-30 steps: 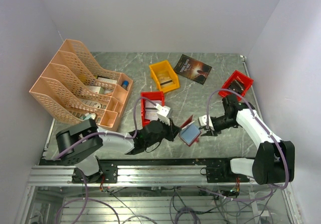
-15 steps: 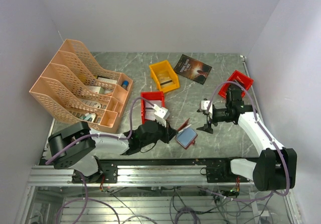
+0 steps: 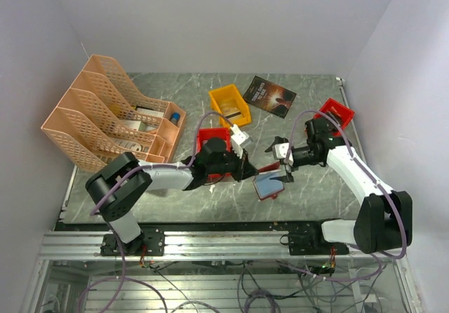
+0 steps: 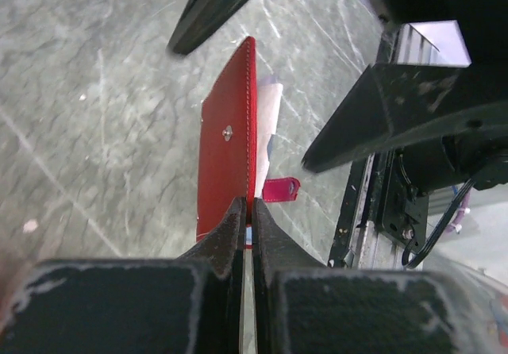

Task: Put the credit cards into the card holder
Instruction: Pick up the card holder from the center of the board.

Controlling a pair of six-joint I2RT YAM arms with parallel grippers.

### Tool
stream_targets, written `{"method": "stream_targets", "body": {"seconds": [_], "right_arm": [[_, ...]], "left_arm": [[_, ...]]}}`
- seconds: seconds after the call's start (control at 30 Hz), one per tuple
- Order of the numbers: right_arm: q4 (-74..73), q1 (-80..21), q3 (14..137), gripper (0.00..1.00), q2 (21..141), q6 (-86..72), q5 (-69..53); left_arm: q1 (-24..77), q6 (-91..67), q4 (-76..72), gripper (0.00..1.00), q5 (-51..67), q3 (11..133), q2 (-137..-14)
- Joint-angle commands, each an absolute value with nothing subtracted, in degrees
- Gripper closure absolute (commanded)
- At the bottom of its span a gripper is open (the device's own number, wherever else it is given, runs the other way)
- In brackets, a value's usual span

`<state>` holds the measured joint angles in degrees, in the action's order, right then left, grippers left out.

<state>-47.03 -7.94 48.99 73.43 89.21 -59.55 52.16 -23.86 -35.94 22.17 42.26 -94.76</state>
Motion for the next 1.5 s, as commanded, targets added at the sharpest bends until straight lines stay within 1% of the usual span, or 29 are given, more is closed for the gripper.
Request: {"method": "stream_targets", "body": {"seconds": [0.0, 0.07, 0.3, 0.5, 0.57, 0.6, 0.7, 0.77, 0.83, 0.9, 0.97, 1.0, 1.07, 1.13, 1.2, 1.33, 1.43, 1.47], "right_arm": [[-45.22, -11.77, 48.90, 0.03, 74.42, 87.17, -56.83], [-44.30, -12.37, 48.25, 0.08, 74.59, 85.81, -55.78], [-46.28, -12.47, 47.64, 0.35, 77.08, 85.47, -51.31], [-45.61, -12.48, 46.95, 0.47, 77.41, 84.73, -49.18], [-46.58, -12.46, 47.50, 0.53, 78.16, 85.01, -49.05], [-47.33, -12.47, 47.87, 0.57, 78.66, 85.20, -49.00], [-49.32, -12.43, 48.95, 0.73, 80.12, 85.84, -48.91], [-50.41, -12.46, 49.48, 0.85, 80.94, 86.29, -48.95], [-51.26, -12.43, 50.01, 1.00, 81.37, 86.46, -49.33], [-52.18, -12.11, 50.69, 1.00, 81.67, 86.35, -50.26], [-54.04, -10.41, 51.88, 1.00, 81.96, 86.33, -52.78], [-55.42, -9.28, 52.72, 1.00, 82.22, 86.73, -54.18], [-59.52, -6.59, 54.75, 1.00, 82.44, 89.44, -57.67], [-63.55, -4.15, 56.57, 1.00, 81.93, 91.08, -61.68], [-64.51, -3.22, 58.59, 1.00, 80.19, 88.64, -64.57], [-57.75, -3.14, 61.76, 1.00, 75.75, 74.43, -68.68], [-55.72, -3.16, 65.49, 1.00, 74.18, 67.33, -71.64], [-56.21, -3.14, 66.75, 1.00, 74.04, 65.96, -73.04]], "left_arm": [[52.18, -17.48, -29.59, 0.93, 29.67, 48.49, -97.39], [52.12, -16.03, -27.18, 0.93, 30.24, 50.56, -98.36], [51.74, -13.84, -25.52, 0.93, 30.85, 53.39, -99.53], [51.68, -14.18, -27.39, 0.93, 30.78, 52.97, -99.15], [51.68, -14.59, -28.05, 0.93, 30.28, 52.71, -99.06], [51.67, -14.96, -28.58, 0.93, 29.95, 52.49, -98.94], [51.60, -16.65, -32.00, 0.93, 28.78, 50.97, -98.15], [51.61, -18.04, -34.84, 0.93, 27.11, 49.24, -96.68], [51.62, -19.60, -37.53, 0.91, 24.63, 47.23, -94.94], [51.60, -21.67, -39.67, 0.84, 21.33, 44.38, -92.55], [51.60, -23.33, -42.52, 0.64, 17.52, 40.73, -88.98], [51.60, -24.18, -44.57, 0.55, 15.56, 38.40, -86.69], [51.67, -25.93, -48.79, 0.47, 11.69, 33.19, -81.76], [51.65, -27.95, -52.39, 0.43, 9.00, 27.91, -76.76], [51.74, -30.34, -55.24, 0.40, 6.93, 23.62, -72.09], [51.73, -34.10, -59.64, 0.36, 4.86, 17.31, -65.07], [52.21, -31.47, -58.76, 0.33, 3.59, 15.02, -61.12], [52.52, -29.94, -58.98, 0.31, 3.10, 14.44, -60.23]]}}
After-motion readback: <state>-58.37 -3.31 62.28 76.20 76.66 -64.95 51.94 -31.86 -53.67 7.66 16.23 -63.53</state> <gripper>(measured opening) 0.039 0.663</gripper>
